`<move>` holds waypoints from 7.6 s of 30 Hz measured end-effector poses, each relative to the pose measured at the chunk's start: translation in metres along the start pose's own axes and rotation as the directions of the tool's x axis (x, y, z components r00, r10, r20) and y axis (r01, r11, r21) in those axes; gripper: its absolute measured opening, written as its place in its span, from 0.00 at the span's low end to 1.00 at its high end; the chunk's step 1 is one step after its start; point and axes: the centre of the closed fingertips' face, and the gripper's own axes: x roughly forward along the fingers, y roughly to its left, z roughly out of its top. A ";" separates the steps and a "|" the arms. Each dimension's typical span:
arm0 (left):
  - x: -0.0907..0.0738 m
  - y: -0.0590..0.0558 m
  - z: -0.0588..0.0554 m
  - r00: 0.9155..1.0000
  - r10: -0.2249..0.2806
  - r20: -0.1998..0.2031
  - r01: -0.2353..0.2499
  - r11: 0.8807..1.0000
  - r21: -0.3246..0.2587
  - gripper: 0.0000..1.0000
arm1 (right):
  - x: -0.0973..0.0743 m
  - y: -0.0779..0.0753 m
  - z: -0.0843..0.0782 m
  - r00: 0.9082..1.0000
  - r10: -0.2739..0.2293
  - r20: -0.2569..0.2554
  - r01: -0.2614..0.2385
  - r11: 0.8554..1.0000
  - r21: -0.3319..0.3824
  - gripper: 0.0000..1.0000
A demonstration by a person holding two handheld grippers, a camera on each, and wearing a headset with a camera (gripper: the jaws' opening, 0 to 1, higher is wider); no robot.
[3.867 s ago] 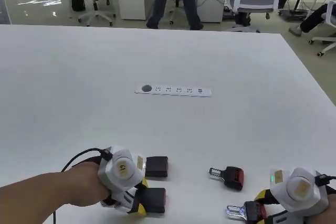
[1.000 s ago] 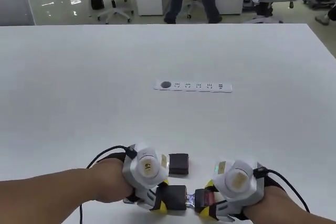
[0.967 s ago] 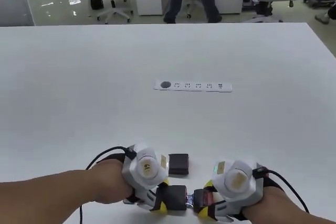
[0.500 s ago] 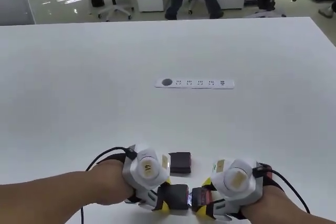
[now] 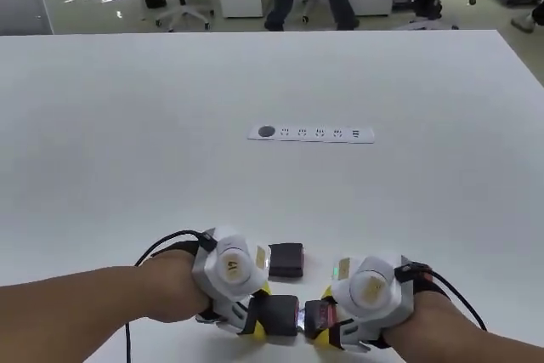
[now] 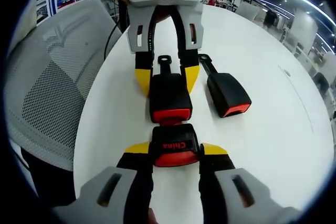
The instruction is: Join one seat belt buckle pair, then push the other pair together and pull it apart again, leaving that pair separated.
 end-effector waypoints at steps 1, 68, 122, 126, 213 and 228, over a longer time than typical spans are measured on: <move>0.000 0.001 0.000 1.000 -0.002 0.002 0.002 1.000 -0.005 0.32 | 0.001 -0.001 0.001 1.000 0.000 0.002 0.000 1.000 0.000 0.31; -0.041 0.039 0.010 0.984 0.149 0.097 -0.129 0.974 -0.186 0.42 | -0.036 -0.023 0.015 0.993 -0.111 0.050 0.105 0.988 0.113 0.35; 0.001 0.096 0.010 1.000 -0.004 -0.009 0.004 1.000 -0.005 0.34 | -0.088 -0.090 -0.109 0.988 -0.062 -0.141 0.079 0.990 0.116 0.31; 0.001 0.094 0.010 1.000 -0.016 -0.019 0.016 1.000 -0.008 0.34 | -0.087 -0.089 -0.110 0.988 -0.050 -0.147 0.065 0.992 0.104 0.31; 0.003 0.088 0.017 1.000 -0.015 0.018 0.015 1.000 0.004 0.33 | 0.007 -0.085 0.008 1.000 0.020 -0.014 -0.020 1.000 -0.012 0.30; 0.004 0.089 0.013 1.000 -0.013 0.010 0.013 1.000 0.002 0.34 | -0.007 -0.085 -0.002 0.999 -0.007 -0.035 0.007 1.000 -0.008 0.30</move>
